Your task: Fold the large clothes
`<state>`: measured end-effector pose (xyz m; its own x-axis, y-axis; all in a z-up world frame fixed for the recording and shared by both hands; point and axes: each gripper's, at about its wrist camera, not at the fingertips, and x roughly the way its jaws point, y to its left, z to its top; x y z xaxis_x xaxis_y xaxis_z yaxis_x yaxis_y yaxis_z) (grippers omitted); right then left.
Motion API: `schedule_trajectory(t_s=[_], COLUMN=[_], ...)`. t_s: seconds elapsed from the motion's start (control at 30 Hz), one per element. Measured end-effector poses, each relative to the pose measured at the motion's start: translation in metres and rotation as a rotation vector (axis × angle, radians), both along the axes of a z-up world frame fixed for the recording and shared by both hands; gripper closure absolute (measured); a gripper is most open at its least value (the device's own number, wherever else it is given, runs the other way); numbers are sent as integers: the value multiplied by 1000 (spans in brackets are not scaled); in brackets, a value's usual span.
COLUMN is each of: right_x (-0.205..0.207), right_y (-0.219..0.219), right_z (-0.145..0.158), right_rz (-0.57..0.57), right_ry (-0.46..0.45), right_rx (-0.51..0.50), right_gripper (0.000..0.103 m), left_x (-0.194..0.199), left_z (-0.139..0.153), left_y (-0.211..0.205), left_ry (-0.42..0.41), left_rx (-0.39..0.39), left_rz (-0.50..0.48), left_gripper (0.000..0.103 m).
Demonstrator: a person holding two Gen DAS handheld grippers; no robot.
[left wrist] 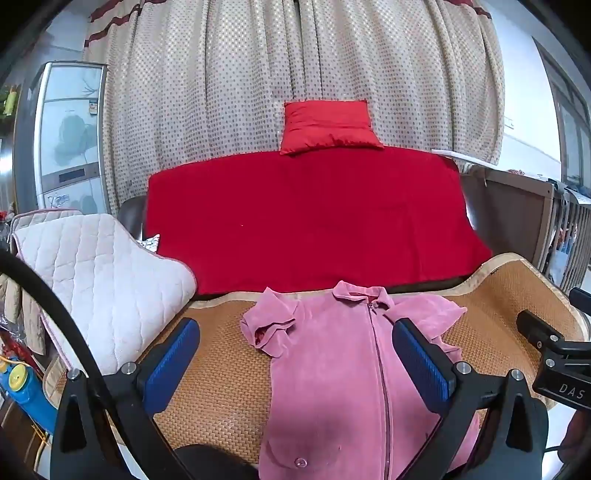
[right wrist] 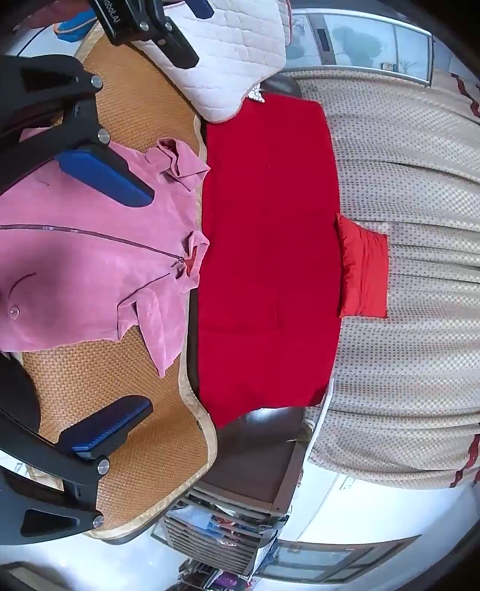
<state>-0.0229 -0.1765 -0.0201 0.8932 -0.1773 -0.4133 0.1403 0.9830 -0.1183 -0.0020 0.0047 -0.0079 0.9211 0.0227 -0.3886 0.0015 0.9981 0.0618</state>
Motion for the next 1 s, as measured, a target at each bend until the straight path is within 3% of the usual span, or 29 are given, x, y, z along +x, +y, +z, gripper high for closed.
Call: schedule_trajectory(t_s=[1.0], right_x=[1], right_y=[1], right_z=[0], right_rz=[8], right_ry=[5], right_rx=[-4], right_gripper=[0], left_x=[-1], left_z=[2], left_y=[-3], left_ry=[9], left_rx=[14], left_rz=[-2], left_gripper=[0])
